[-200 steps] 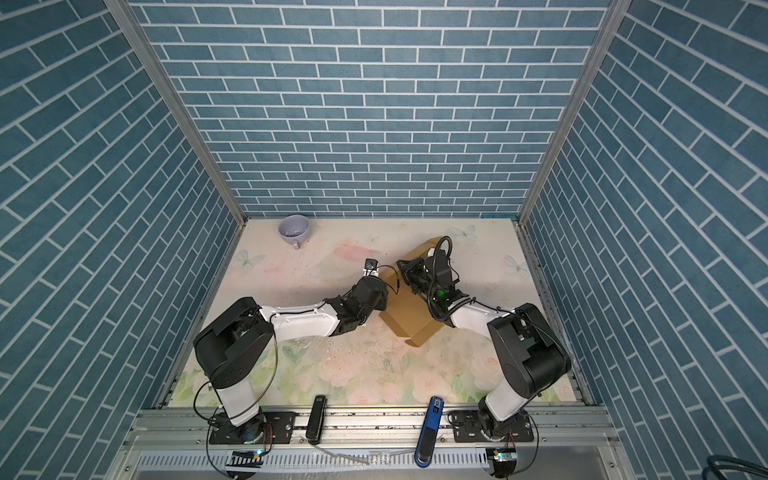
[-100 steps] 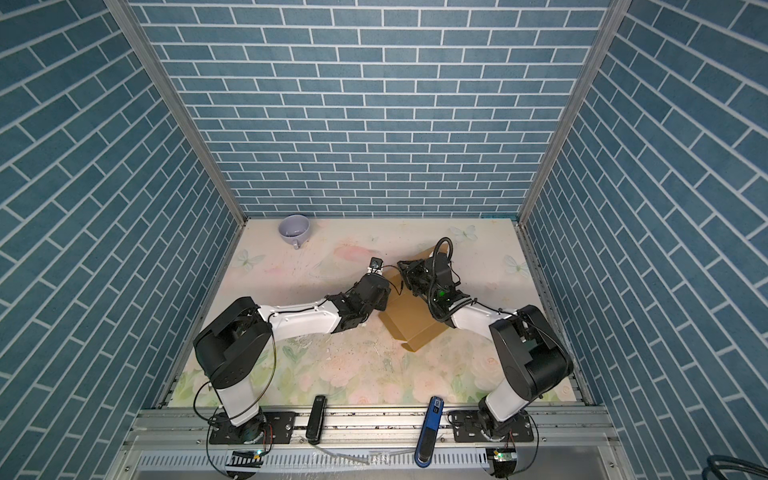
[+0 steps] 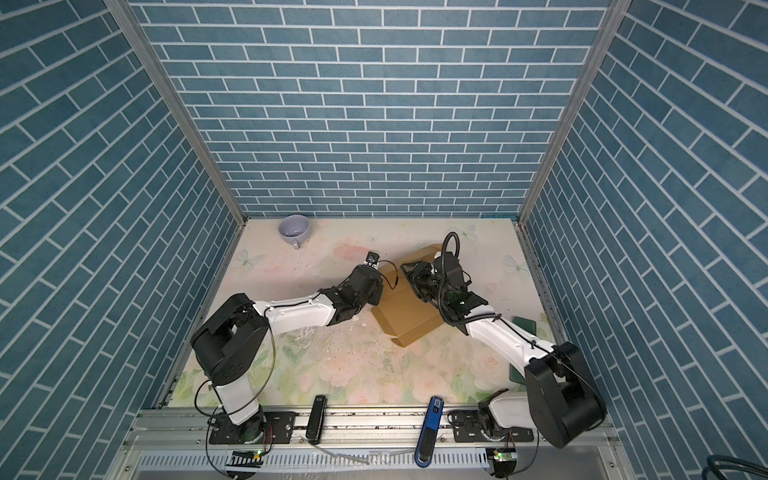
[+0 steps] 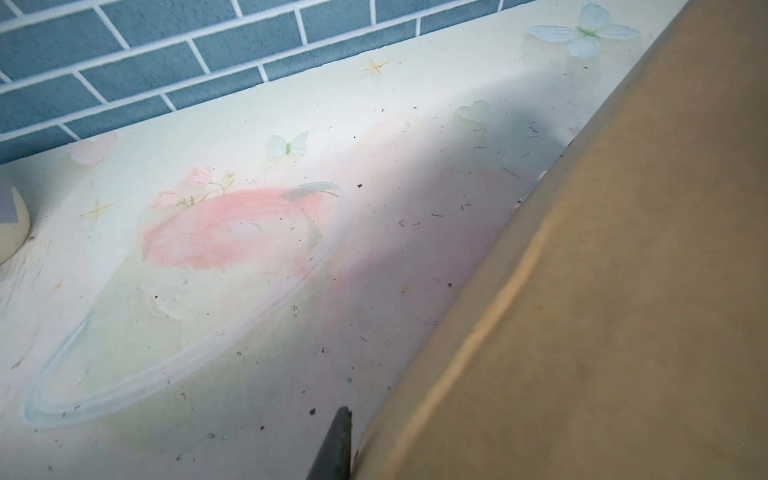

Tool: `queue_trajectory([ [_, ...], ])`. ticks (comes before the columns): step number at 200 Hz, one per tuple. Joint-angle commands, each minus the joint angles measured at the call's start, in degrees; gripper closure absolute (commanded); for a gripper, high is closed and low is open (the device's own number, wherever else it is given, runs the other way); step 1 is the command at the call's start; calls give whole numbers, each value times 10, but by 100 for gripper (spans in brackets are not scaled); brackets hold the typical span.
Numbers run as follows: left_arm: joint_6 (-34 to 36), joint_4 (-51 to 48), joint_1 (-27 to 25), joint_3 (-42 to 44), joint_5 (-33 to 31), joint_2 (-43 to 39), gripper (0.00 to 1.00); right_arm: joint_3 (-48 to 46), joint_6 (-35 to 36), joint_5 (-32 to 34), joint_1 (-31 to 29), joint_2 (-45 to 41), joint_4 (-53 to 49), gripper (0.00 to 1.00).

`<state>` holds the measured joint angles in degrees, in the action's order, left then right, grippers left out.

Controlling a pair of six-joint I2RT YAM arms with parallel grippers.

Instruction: Fold the paper box

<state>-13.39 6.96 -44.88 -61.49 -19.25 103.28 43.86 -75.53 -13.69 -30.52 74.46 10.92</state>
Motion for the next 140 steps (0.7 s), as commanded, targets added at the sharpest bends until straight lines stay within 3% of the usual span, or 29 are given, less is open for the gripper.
queue_trajectory([
  [1, 40, -1, 23, 5, 49, -34, 78, 46, 168, -4, 1, -34, -189, 52],
  [29, 71, -12, 56, 11, 133, -58, 78, 155, 395, 32, 1, -33, -364, 55],
  [54, 93, -31, 80, 7, 203, -65, 78, 211, 557, 105, -4, -38, -439, 59],
  [106, 138, -116, 100, -48, 274, -48, 78, 236, 772, 179, -26, -53, -447, 59],
  [140, 154, -172, 104, -84, 293, -39, 78, 259, 869, 212, -63, -29, -471, 59],
])
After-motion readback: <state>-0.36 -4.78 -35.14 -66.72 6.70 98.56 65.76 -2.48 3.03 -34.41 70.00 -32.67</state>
